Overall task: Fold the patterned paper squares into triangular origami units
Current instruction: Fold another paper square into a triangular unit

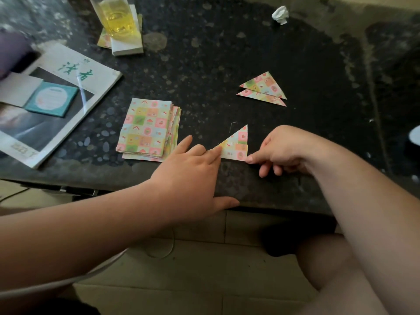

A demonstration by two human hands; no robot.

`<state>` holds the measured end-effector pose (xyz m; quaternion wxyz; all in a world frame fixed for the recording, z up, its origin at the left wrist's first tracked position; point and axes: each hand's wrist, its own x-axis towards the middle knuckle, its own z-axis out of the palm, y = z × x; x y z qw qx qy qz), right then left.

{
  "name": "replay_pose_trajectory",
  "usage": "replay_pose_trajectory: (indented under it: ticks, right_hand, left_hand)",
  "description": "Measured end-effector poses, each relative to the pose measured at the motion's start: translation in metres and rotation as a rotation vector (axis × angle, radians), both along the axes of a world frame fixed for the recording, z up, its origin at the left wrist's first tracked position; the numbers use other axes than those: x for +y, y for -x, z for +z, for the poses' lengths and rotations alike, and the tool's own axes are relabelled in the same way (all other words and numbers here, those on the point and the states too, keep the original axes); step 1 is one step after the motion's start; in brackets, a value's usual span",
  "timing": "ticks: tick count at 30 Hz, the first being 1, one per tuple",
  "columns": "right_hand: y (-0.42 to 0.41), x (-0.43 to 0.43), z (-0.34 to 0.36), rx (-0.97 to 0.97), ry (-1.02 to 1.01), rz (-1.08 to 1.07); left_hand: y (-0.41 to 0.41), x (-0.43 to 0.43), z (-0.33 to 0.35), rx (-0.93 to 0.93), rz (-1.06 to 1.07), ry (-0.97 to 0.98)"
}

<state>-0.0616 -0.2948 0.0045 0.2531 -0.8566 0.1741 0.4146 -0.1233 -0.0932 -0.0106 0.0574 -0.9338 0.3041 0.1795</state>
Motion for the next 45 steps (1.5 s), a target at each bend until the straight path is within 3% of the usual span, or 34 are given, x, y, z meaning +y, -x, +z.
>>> replay_pose_trajectory:
  ticks: [10, 15, 19, 23, 26, 29, 31, 40, 45]
  right_hand:
    - [0.001, -0.009, 0.0, 0.013, -0.079, -0.097]
    - [0.002, -0.002, 0.011, -0.031, -0.343, -0.393]
    - [0.013, 0.019, 0.005, -0.012, -0.439, -0.431]
    - [0.014, 0.024, -0.006, -0.1, -0.481, -0.427]
    - [0.011, 0.016, 0.0, -0.169, -0.568, -0.395]
    - [0.016, 0.014, 0.013, -0.2, -0.666, -0.341]
    - [0.02, 0.018, 0.019, -0.229, -0.715, -0.327]
    - [0.046, 0.03, 0.05, -0.343, -0.85, -0.553]
    - [0.062, 0.043, 0.074, -0.569, -0.733, -0.602]
  left_hand:
    - [0.001, 0.02, 0.009, 0.039, 0.063, -0.037]
    - [0.0, 0.021, 0.011, 0.054, 0.059, -0.02]
    - [0.001, 0.021, 0.009, 0.056, 0.066, 0.005]
    - [-0.005, 0.022, 0.008, 0.044, 0.181, 0.186]
    - [-0.019, 0.026, 0.017, 0.054, 0.416, 0.436]
    - [-0.035, 0.03, 0.029, 0.258, 0.71, 0.664]
    - [-0.041, 0.032, 0.033, 0.383, 0.794, 0.776]
    - [-0.027, 0.028, 0.064, 0.251, 0.707, 0.859]
    - [-0.007, 0.028, 0.09, 0.25, 0.704, 0.923]
